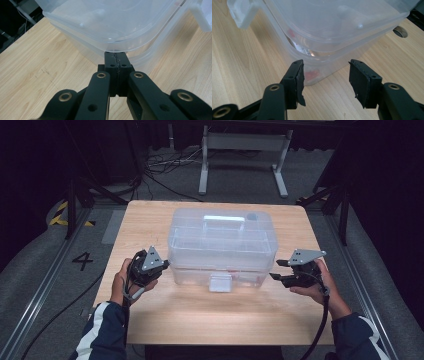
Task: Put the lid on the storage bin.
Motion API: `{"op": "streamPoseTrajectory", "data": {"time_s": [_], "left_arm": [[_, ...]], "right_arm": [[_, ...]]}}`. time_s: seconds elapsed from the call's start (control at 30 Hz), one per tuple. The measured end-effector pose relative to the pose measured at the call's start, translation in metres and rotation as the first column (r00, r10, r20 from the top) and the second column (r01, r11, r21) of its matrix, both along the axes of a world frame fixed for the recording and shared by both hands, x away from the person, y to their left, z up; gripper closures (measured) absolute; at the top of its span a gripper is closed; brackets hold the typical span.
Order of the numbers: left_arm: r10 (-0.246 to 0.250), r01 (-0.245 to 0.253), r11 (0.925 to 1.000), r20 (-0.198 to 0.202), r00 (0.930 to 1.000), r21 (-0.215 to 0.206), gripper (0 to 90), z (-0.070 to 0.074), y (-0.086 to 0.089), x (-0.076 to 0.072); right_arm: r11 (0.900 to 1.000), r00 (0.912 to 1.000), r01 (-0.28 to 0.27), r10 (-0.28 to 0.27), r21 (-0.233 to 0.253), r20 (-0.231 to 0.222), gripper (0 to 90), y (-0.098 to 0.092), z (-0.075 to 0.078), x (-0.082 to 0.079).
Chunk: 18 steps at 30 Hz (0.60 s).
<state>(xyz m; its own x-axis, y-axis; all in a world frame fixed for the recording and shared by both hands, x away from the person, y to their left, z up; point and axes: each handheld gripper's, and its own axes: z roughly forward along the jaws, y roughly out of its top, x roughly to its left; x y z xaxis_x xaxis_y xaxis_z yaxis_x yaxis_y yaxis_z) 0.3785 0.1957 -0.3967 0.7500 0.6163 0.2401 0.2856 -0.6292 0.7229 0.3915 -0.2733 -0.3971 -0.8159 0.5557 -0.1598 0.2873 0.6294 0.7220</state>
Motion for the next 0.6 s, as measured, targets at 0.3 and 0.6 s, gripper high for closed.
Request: {"op": "streamPoseTrajectory", "data": {"time_s": [0.3,0.6], "left_arm": [[0.019,-0.019,0.9998,-0.009,0.9998,0.008,90.0,-0.0033,0.0007,-0.0038],[0.014,-0.014,0.9998,-0.014,0.9998,0.016,89.9,-0.006,0.0017,-0.0046]], "right_arm": [[1.0,0.9999,-0.01,0.01,0.001,-0.006,46.1,0.0028,-0.0025,-0.0018],[1.0,0.9999,-0.01,0.01,0.005,-0.005,46.5,0.0034,-0.0036,-0.002]]}}
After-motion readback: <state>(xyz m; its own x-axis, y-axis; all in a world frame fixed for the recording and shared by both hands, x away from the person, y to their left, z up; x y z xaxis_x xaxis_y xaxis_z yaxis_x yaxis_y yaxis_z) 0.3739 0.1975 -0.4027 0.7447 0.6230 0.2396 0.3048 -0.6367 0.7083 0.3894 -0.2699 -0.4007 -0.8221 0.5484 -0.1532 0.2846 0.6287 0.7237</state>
